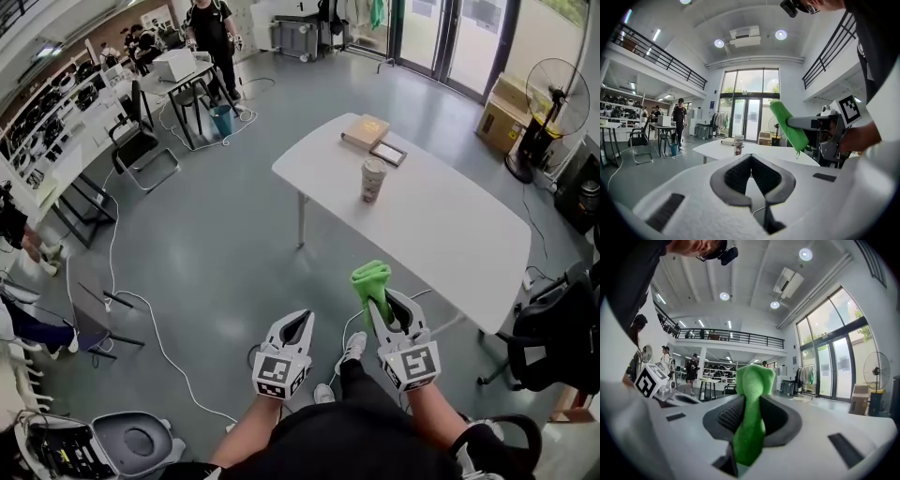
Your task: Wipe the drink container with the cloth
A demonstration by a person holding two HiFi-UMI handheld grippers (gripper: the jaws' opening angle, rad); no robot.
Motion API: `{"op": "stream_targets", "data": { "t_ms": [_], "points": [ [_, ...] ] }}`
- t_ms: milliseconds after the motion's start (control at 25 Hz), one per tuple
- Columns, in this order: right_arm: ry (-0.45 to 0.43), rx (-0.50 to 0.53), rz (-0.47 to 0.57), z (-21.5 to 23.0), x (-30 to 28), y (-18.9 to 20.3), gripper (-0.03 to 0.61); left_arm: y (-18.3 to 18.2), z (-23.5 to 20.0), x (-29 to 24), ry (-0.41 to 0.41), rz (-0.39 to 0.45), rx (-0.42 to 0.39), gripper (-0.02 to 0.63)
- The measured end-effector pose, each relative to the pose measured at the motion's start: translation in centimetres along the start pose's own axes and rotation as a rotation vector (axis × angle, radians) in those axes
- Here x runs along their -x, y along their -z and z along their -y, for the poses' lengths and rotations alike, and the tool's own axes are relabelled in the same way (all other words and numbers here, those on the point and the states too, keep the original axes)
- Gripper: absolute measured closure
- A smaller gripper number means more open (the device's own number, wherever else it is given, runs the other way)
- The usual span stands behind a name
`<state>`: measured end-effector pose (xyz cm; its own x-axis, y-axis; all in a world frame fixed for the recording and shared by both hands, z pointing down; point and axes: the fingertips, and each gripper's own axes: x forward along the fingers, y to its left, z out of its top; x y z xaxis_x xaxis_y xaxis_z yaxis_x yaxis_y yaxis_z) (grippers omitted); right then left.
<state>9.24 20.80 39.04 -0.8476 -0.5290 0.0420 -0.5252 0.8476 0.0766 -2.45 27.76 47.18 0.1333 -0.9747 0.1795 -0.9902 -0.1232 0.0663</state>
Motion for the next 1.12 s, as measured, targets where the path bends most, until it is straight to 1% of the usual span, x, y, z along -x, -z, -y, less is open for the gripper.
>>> {"op": "stream_targets", "data": {
  "t_ms": [160,400,560,760,1120],
  "points": [
    [0.012,-0.009,0.001,2.9,-2.3,0.8,0.476,0.2,-0.9,-3.6,-0.001,0.000,0.016,0.604],
    [0.043,-0.054,-0.024,8.0,-7.1,2.3,0.476,-0.4,-3.4,-10.3,0.026,-0.014,0.008,0.604],
    [0.048,-0.076,-0.046,11.2,-10.2,3.0,0.476,-1.4,-4.8,-15.2,0.042,-0.024,0.000,0.604],
    [0.045,-0.094,-0.063,14.9,-13.8,3.1,0.474,-2.9,-6.7,-19.8,0.048,-0.044,0.001,0.604],
    [0.039,-0.128,-0.054,21.4,-17.5,4.5,0.474,-4.3,-7.1,-26.6,0.057,-0.062,-0.031,0.604]
  ]
}}
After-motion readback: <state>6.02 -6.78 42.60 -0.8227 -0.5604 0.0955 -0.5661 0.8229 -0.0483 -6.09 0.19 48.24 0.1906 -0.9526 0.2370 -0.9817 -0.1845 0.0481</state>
